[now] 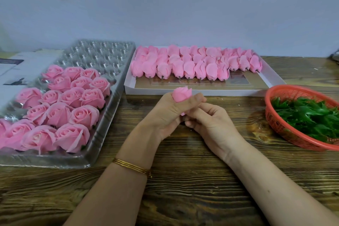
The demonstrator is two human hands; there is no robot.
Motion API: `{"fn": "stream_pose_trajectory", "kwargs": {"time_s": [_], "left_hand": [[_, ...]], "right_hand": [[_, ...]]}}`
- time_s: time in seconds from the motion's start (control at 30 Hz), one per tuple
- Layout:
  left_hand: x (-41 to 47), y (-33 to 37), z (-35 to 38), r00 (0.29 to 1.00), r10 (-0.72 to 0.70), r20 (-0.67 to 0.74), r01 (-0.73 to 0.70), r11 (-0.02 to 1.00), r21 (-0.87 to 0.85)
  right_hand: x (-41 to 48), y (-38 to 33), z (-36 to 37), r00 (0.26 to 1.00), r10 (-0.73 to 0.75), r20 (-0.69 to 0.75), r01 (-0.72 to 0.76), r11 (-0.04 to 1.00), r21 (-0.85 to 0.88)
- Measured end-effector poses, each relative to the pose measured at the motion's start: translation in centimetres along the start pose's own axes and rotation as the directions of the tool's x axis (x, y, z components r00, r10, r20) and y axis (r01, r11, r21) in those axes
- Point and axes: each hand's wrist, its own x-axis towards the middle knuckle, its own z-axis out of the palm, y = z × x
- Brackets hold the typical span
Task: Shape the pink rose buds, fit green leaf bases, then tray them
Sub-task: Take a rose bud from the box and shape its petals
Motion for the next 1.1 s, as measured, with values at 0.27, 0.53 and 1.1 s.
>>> {"fn": "stream_pose_trajectory", "kwargs": {"time_s": [0.27,0.53,1.1], "left_hand": [[0.0,-0.1,0.1,0.994,0.046,-0.103,-0.042,0.998,0.042],[0.4,-0.9,0.4,0.914,0.369,-0.167,-0.235,0.818,0.524],[0.4,-1.8,1.2,0.920,0.377,-0.109,-0.205,0.699,0.685]], "right_hand": [[-0.3,-0.7,-0.2,0.999,0.048,-0.024,-0.048,0.999,0.011],[0.3,-1.6,-1.4,0.949,-0.107,-0.296,0.097,0.994,-0.051],[-0.2,-1.5,-0.3,0.964,-0.033,-0.262,0.036,0.999,0.005]]}}
